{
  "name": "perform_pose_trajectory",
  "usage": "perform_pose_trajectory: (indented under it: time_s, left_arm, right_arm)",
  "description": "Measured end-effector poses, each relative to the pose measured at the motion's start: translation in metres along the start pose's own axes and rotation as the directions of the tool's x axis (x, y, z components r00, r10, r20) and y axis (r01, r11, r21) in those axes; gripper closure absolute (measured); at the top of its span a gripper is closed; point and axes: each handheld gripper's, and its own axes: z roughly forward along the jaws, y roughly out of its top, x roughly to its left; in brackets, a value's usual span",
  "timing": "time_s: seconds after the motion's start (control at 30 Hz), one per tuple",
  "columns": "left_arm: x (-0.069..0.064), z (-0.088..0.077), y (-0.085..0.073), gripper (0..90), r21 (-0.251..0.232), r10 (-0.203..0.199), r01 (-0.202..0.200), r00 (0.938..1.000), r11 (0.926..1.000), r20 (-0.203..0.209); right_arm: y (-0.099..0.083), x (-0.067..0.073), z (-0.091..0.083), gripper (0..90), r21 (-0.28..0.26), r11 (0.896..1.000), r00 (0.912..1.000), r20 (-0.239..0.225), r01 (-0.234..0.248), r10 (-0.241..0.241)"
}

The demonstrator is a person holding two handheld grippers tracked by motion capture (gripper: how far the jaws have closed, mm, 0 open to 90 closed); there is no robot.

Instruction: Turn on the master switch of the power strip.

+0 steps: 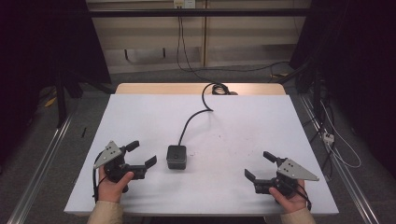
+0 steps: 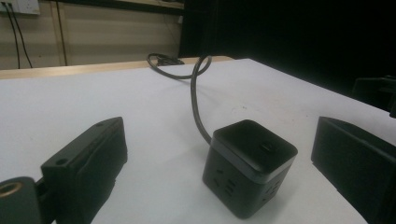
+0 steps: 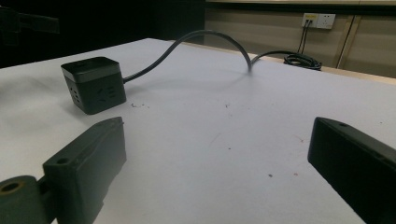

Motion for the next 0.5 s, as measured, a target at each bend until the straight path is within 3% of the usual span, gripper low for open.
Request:
perform_pose_trajectory:
  time_s: [0.5]
  left_arm:
    - [-0.004,0.011,0.002,5.2,0.015,0.005,-0.006,0.9997,0.9999,0.022]
  right_arm:
    - [0.000,0.001,0.000,3.8,-0.001,1.000,1.0000,-0.004,0.000,0.000]
